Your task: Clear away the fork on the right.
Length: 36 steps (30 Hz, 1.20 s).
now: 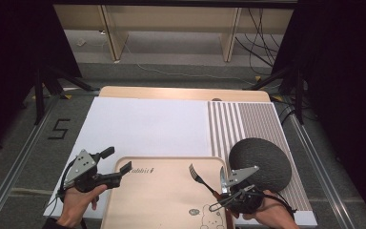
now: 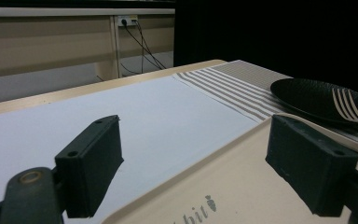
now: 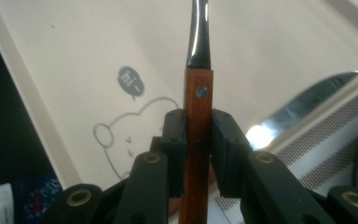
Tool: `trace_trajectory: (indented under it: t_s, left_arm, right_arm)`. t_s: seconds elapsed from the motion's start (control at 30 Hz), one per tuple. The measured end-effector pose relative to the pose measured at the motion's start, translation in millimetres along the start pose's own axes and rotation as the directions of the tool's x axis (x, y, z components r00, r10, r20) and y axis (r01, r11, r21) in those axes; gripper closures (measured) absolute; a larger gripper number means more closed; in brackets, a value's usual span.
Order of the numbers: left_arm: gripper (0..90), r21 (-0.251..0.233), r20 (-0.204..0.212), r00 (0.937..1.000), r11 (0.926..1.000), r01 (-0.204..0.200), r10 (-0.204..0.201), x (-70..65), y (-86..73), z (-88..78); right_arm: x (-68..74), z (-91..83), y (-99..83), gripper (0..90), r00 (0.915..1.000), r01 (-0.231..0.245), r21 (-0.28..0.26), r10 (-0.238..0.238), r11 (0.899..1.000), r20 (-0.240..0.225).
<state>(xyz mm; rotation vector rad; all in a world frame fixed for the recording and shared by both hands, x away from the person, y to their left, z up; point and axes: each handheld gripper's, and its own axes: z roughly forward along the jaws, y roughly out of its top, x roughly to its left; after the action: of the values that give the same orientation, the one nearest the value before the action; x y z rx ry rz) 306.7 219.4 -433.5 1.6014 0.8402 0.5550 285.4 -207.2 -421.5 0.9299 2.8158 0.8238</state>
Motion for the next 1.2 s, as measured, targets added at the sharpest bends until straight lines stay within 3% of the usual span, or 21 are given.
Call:
trace_trajectory:
  t_s: [0.2,0.47,0.67,0.83,1.2]
  left_arm:
    - [17.3,-0.006,0.003,1.0000,1.0000,0.001,-0.001,0.2,-0.1,0.1]
    - [17.3,-0.009,0.008,1.0000,1.0000,0.000,0.000,0.1,-0.3,0.5]
    - [17.3,-0.010,0.007,1.0000,1.0000,0.002,-0.002,0.2,-0.4,0.4]
    - [17.3,-0.009,0.006,1.0000,1.0000,0.002,-0.002,0.2,-0.3,0.4]
    - [17.3,-0.009,0.006,1.0000,1.0000,0.002,-0.002,0.2,-0.5,0.3]
  right_arm:
    - [11.7,7.0,6.2,77.1,0.9993,0.004,0.003,-0.004,1.000,-0.037]
    - [31.2,17.3,10.7,77.1,0.9986,0.045,0.016,-0.045,0.999,-0.027]
    - [39.9,26.3,10.1,77.1,0.9972,0.052,0.049,-0.049,0.997,-0.056]
    - [42.0,30.7,10.0,77.1,0.9964,0.040,0.060,-0.035,0.997,-0.078]
    - [36.5,42.2,9.0,77.0,0.9975,-0.015,0.094,0.021,0.995,-0.068]
